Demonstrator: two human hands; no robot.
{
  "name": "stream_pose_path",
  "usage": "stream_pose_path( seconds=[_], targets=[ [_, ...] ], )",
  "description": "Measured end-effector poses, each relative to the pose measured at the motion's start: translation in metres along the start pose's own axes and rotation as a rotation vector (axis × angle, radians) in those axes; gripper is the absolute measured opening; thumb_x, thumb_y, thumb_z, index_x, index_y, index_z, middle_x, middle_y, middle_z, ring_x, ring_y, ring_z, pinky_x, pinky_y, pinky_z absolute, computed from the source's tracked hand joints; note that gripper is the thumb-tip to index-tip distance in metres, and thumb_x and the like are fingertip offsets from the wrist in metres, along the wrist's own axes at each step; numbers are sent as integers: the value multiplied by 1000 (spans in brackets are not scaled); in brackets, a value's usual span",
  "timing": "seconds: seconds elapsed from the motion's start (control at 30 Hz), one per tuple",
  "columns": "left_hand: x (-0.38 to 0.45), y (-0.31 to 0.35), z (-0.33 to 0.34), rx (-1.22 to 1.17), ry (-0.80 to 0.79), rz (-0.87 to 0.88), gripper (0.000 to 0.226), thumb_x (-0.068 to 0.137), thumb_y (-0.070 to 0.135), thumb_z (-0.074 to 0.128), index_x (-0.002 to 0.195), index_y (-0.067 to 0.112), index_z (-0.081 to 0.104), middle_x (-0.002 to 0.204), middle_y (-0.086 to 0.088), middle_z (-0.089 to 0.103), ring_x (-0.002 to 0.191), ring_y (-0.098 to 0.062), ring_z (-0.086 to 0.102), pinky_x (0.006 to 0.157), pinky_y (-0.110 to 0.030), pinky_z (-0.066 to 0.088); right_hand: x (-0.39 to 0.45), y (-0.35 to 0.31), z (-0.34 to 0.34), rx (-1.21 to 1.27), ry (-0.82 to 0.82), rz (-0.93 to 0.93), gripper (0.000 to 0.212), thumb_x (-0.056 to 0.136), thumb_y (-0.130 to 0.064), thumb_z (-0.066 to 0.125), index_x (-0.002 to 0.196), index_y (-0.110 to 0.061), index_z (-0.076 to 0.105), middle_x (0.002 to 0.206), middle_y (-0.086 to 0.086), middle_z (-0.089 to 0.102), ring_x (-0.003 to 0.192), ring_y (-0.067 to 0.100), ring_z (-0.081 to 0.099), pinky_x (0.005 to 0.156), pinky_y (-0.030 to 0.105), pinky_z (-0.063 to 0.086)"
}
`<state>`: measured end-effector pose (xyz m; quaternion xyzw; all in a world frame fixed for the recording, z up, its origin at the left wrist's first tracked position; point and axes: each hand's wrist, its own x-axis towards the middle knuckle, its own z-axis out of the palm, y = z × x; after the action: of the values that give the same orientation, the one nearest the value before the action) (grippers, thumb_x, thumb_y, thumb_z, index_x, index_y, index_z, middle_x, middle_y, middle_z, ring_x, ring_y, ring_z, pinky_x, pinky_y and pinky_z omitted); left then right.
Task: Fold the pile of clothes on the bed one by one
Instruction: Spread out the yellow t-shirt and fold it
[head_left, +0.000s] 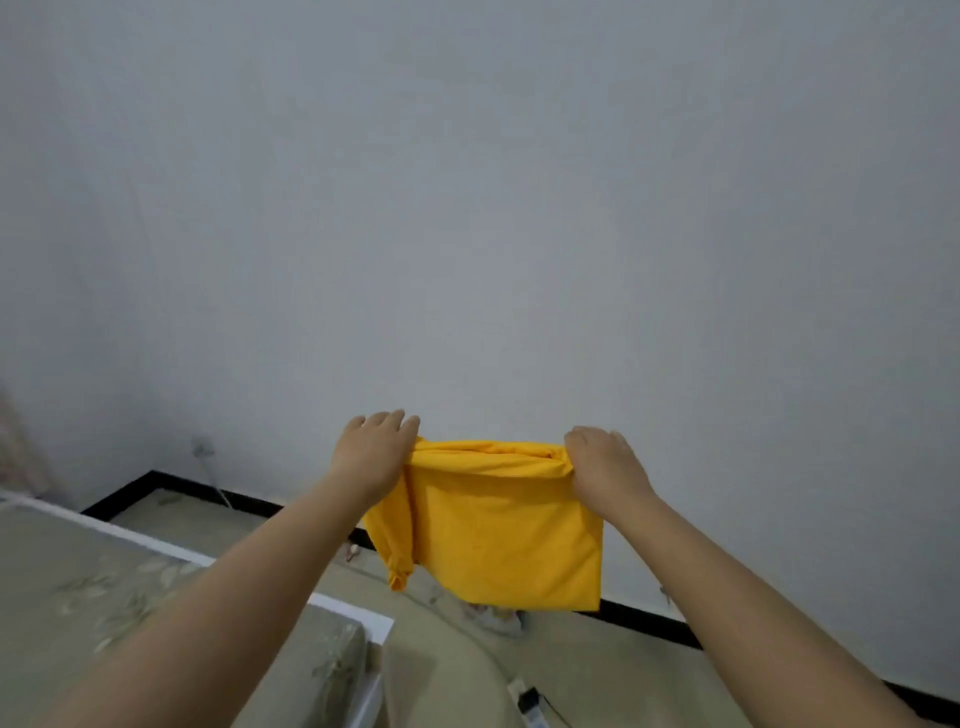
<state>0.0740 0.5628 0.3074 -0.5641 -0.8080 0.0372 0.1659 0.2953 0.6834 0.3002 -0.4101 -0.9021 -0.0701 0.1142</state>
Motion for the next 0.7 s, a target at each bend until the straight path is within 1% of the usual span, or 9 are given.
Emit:
stream_pose_path(
  seconds=[0.13, 0.23, 0.3, 0.43, 0.5, 0.6, 0.7],
  targets=[
    [54, -29, 19, 20, -57, -95, 45, 98, 18, 29, 142, 15, 21, 149, -5, 26, 136, -22, 26, 108, -35, 24, 92, -5, 23, 18, 20, -124, 35, 95, -10, 32, 129, -10, 42, 135, 9, 46, 121, 24, 43, 104, 33, 31],
    [96, -66, 51, 57, -107, -221, 46, 97, 17, 33, 142, 14, 21, 148, -7, 28, 135, -24, 28, 108, -36, 24, 175, -26, 59, 2, -14, -257, 38, 93, -7, 30, 128, -10, 41, 136, 8, 43, 124, 23, 39, 104, 33, 27],
    [125, -97, 71, 66, -116, -292, 45, 97, 15, 33, 141, 14, 23, 146, -8, 31, 134, -24, 30, 107, -36, 25, 231, -48, 80, 18, -36, -323, 40, 93, -8, 30, 132, -10, 38, 141, 7, 39, 129, 21, 35, 108, 33, 23],
    [180, -163, 107, 71, -116, -393, 43, 96, 13, 32, 139, 13, 26, 144, -8, 34, 133, -23, 32, 105, -36, 28, 333, -101, 110, 21, -11, -423, 36, 95, -13, 31, 130, -12, 40, 137, 7, 42, 125, 22, 39, 107, 32, 26],
    [207, -200, 122, 77, -109, -440, 42, 97, 14, 31, 139, 13, 26, 143, -8, 34, 132, -23, 33, 104, -37, 29, 381, -129, 119, 37, -14, -462, 37, 95, -14, 33, 131, -12, 39, 139, 7, 41, 127, 23, 37, 108, 33, 25],
    [239, -249, 146, 81, -117, -520, 43, 97, 17, 30, 140, 14, 25, 144, -7, 33, 133, -23, 31, 104, -35, 28, 446, -168, 134, 38, 0, -552, 40, 95, -12, 33, 135, -9, 36, 143, 8, 36, 131, 26, 31, 110, 36, 23],
    [264, -292, 172, 102, -139, -600, 45, 98, 19, 28, 142, 15, 20, 148, -5, 27, 137, -20, 26, 107, -35, 24, 504, -207, 153, 54, 19, -635, 43, 94, -11, 34, 137, -8, 32, 144, 9, 33, 133, 28, 28, 110, 36, 22]
  ],
)
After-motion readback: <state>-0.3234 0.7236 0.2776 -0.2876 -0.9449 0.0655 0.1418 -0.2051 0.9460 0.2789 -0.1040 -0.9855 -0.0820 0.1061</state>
